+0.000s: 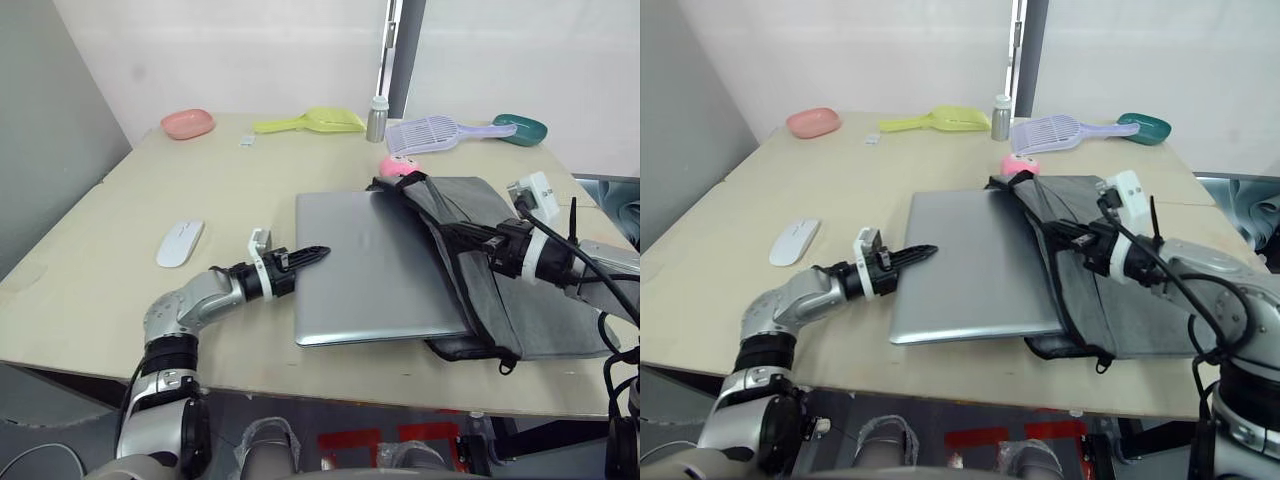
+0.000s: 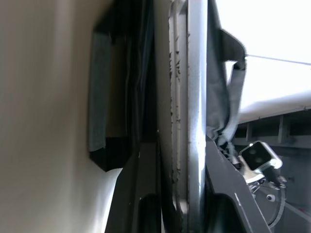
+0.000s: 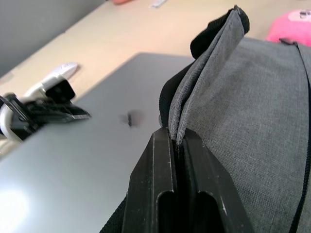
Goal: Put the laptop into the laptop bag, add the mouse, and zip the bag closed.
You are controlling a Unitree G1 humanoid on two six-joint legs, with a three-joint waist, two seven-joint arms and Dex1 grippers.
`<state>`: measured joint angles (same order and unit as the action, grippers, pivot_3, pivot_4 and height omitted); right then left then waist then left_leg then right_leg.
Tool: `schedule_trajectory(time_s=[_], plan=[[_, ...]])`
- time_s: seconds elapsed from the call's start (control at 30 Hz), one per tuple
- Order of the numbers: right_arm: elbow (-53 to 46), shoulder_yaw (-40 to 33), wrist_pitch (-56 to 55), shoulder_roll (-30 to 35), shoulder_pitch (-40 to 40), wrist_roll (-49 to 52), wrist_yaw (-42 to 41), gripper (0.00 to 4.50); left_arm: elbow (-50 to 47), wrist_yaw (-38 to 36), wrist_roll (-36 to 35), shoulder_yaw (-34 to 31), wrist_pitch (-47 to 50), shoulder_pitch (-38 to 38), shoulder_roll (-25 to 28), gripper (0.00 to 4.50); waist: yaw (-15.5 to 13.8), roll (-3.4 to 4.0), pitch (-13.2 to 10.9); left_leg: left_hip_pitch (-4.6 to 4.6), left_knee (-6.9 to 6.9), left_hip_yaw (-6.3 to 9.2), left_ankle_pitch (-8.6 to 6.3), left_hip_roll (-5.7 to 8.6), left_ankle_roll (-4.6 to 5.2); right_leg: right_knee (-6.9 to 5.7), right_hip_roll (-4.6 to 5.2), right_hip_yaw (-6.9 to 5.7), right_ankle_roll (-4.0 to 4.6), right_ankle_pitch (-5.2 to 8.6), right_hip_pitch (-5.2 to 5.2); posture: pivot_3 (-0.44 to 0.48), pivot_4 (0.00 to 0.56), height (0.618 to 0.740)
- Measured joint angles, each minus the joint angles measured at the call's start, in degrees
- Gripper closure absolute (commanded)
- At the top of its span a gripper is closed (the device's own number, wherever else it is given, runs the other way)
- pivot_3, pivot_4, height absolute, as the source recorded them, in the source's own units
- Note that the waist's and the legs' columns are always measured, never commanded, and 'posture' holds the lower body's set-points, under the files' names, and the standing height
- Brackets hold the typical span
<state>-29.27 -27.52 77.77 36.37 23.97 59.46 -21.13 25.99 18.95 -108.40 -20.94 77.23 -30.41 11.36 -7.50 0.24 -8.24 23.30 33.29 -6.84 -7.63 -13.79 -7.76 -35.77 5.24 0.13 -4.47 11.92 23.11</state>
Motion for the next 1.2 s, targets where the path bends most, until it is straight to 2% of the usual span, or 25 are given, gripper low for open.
schedule_trajectory(time_s=[0.23,0.37,0.57,0.77,1.2], plan=[[-0.6,3.1,-0.2,-12.3,1.1,7.5,12.3,4.46,-2.4,1.1,0.0,3.8,-3.6,0.4,-0.5,4.2,1.2,0.0,0.0,-0.02,-0.02,-0.02,0.0,-0.01,0.0,-0.02,-0.02,0.01,-0.13,-0.08,0.01,0.0,0.15,0.74],[-1.0,4.6,-1.6,-16.0,-0.5,11.6,19.0,4.46,-3.5,0.9,0.0,5.2,-4.9,0.4,0.6,4.2,1.3,0.01,0.0,-0.01,0.0,-0.02,0.0,0.0,0.0,0.0,0.0,0.0,-0.16,-0.09,0.01,0.0,0.15,0.74],[-1.1,7.2,-5.6,-17.4,-1.2,17.7,26.3,4.46,-5.8,-3.3,3.1,9.0,-4.1,0.5,2.6,4.2,1.4,0.01,0.0,-0.01,-0.01,-0.02,0.0,0.0,-0.01,0.01,0.0,0.0,-0.23,-0.11,0.01,0.0,0.15,0.74],[-1.1,12.1,-10.4,-18.4,-1.3,22.3,31.8,4.46,-5.6,-7.5,7.2,10.4,-4.6,0.4,1.5,4.2,1.5,0.01,0.0,0.0,-0.01,-0.02,0.0,0.0,-0.01,0.0,0.0,0.0,-0.27,-0.12,0.01,0.0,0.15,0.74],[-1.1,19.1,-19.0,-16.9,-3.3,29.4,36.4,4.46,-9.8,-10.4,10.5,11.1,-4.9,2.0,-0.3,4.2,1.4,0.01,0.0,0.01,-0.02,-0.01,0.0,0.0,-0.01,0.03,0.0,-0.01,-0.31,-0.13,0.01,0.0,0.15,0.74]])
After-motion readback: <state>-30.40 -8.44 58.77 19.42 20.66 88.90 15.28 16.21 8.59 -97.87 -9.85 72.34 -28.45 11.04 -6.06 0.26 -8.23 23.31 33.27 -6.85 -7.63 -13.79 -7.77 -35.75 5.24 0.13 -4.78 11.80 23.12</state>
